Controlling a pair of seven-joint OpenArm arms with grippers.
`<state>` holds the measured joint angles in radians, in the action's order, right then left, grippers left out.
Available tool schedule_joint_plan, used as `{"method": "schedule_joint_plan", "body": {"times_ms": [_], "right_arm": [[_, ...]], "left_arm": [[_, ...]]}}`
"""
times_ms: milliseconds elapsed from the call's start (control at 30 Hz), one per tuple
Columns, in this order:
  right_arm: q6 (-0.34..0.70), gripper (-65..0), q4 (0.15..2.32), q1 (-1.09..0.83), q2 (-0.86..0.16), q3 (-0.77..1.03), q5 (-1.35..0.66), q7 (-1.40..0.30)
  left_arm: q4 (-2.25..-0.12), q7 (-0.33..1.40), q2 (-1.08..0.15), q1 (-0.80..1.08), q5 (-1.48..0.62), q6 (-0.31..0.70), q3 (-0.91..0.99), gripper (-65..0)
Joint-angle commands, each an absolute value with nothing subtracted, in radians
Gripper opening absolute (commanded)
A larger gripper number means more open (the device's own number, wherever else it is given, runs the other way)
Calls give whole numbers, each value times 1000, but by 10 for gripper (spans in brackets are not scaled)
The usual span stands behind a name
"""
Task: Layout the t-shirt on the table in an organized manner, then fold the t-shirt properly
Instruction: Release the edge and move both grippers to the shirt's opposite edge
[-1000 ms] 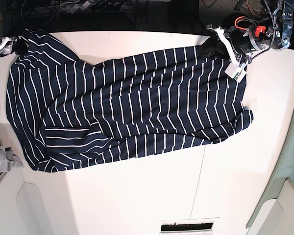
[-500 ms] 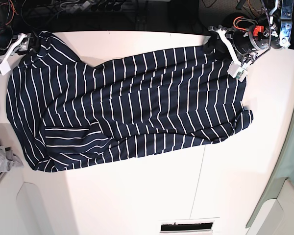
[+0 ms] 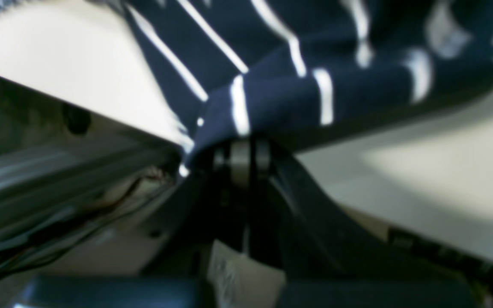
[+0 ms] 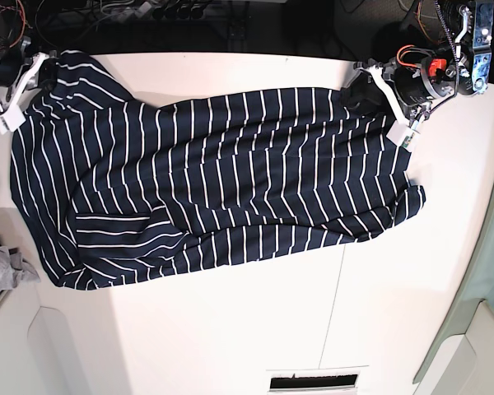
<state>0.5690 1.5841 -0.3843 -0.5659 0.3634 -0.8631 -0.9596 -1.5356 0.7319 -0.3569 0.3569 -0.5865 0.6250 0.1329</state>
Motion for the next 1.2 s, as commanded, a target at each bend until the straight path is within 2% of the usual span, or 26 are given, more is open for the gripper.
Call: {"method": "schedule_joint_plan", "body": {"times_ms": [0,233,267,333,367,400,567,733,833,967,1167], "right_arm": [[575,-650,1621,-392,-588,391,-876,-960],[573,-650,1604,-400,-597,412,-819,-945],[573,-574,1590,-400,-597,412,-803,-936],[572,-366,1556,-400,-598,412,-777,-912],[565,-294,1540,-400,-598,412,-771,-899],[554,-264,1532,-400,-598,412,-757,-887],[538,-264,1531,-389,-598,455,-735,-854],[538,-264,1531,-342,-599,521,-743,-829],[538,-264,1528,-292,-598,521,-735,-786],[538,-264,1457,-154,-595,476,-732,-743],[521,-264,1230,120,-557,353,-666,-606]], "left_arm": [[-1536,759,-366,361,-556,610,137,-338],[-1536,755,-366,360,-557,610,137,-338],[-1536,752,-366,360,-558,610,137,-338],[-1536,738,-366,360,-562,610,137,-338],[-1536,736,-366,360,-565,610,137,-338],[-1536,736,-366,360,-566,610,137,-338],[-1537,761,-366,361,-567,611,137,-338],[-1537,794,-366,361,-646,698,137,-339],[-1548,793,-366,369,-686,698,137,-339],[-1603,790,-367,375,-711,698,137,-339],[-1613,781,-374,382,-754,698,137,-339]]}}
